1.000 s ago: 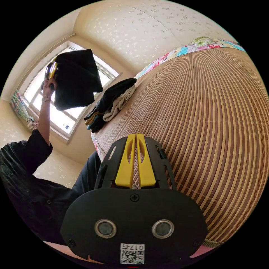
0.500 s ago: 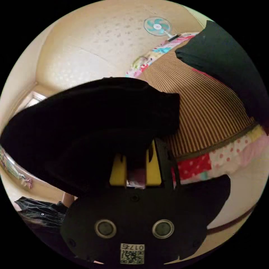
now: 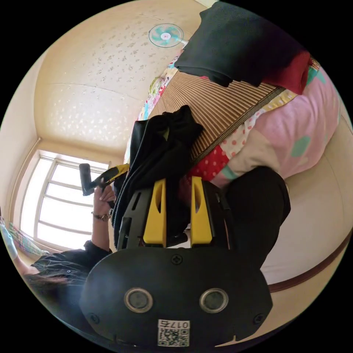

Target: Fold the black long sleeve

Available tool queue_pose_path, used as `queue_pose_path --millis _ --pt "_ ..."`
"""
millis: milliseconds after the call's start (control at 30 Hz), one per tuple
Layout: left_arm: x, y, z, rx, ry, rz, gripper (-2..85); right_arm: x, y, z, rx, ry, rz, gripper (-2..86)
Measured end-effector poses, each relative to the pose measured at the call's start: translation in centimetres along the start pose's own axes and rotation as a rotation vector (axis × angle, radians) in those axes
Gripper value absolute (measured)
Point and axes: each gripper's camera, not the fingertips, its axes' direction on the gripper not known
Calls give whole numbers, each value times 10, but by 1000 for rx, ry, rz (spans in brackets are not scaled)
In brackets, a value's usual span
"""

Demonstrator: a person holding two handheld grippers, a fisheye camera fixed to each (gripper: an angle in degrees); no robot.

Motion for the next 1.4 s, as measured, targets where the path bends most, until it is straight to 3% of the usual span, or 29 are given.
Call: queue_pose_path --millis 67,133,200,267,300,433,533,667,733,833,933,1167,1267,1300,1400 --pt "-11 4 0 21 104 -3 56 -6 5 0 -2 7 -13 100" --pt "-50 45 -51 328 474 -26 46 -13 10 -6 -7 27 -35 97" --pt "-94 98 -87 603 688 -109 43 -19 14 -13 6 81 -55 96" --pt "-133 152 -100 735 731 -241 44 -25 19 -19 25 167 -73 96" --pt "-151 186 -103 765 664 -343 44 -31 21 -21 38 219 -91 99" --pt "-189 276 -91 545 290 -746 73 -66 18 -3 89 300 -195 114" --pt "-194 318 -100 614 240 -809 99 -100 11 40 38 252 -313 119" --pt "-186 302 -119 621 171 -704 100 -147 14 113 -76 228 -497 120" --pt "-181 260 -125 560 191 -549 101 -163 23 167 -150 299 -598 112" --pt "-170 203 -135 512 197 -398 105 -164 38 228 -386 387 -564 67" --pt "-163 143 -135 393 89 -317 112 -190 78 216 -340 387 -731 29" --pt "-195 40 -78 102 -111 -335 137 -155 51 170 -102 449 -478 68" --pt "-206 35 -41 -46 -108 -395 137 -134 34 193 -249 530 -404 89" --pt "-196 47 -42 9 -152 -401 123 -128 35 211 -368 590 -382 97" --pt "-171 87 -43 20 -86 -430 44 -148 62 219 -384 692 -460 64"
